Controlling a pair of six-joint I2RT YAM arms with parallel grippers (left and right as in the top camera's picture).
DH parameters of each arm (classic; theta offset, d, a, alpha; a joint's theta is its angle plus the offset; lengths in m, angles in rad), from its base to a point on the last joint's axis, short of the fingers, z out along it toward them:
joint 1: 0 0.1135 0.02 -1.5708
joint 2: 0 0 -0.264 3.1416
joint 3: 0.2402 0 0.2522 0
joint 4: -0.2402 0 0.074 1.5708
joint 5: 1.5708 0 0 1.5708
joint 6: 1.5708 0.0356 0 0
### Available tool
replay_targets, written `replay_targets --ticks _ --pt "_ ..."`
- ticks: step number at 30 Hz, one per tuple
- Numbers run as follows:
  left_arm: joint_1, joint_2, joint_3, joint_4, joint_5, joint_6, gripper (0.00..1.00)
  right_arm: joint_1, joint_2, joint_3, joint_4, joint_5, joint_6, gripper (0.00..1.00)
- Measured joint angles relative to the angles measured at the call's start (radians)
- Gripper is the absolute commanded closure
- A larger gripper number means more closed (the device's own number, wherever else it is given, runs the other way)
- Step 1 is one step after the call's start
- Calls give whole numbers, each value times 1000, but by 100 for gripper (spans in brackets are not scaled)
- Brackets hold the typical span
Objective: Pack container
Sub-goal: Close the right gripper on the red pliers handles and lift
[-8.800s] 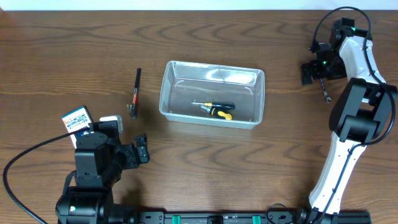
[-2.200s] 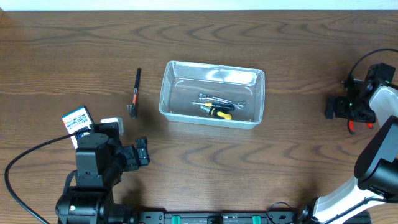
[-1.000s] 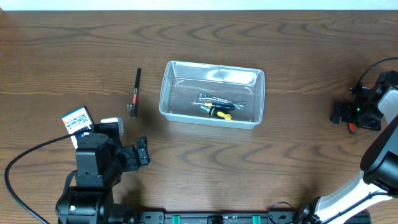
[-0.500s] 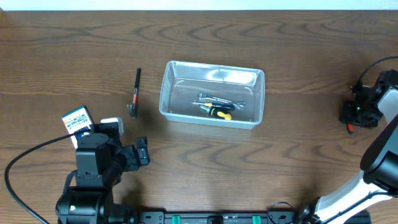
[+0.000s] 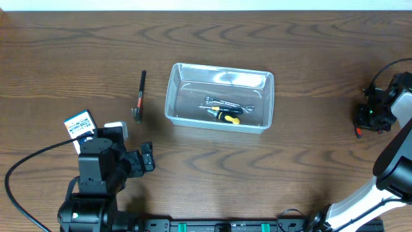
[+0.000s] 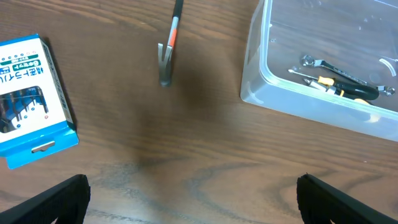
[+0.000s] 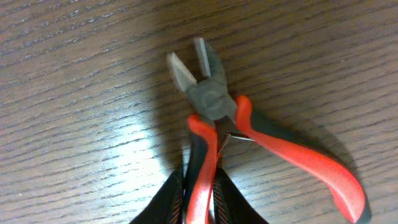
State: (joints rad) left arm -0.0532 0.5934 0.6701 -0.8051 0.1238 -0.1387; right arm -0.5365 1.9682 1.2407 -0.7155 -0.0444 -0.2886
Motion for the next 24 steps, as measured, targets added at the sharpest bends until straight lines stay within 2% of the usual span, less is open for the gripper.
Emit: replay_targets --ticks 8,12,20,24 --pt "0 0 0 0 0 0 2 4 0 1 -1 0 8 92" --pt "0 0 0 0 0 0 2 4 0 1 0 -1 8 99" --pt "0 0 0 0 0 0 2 13 0 2 -2 11 16 99" --pt "0 0 0 2 0 0 2 51 -1 19 -57 20 32 99"
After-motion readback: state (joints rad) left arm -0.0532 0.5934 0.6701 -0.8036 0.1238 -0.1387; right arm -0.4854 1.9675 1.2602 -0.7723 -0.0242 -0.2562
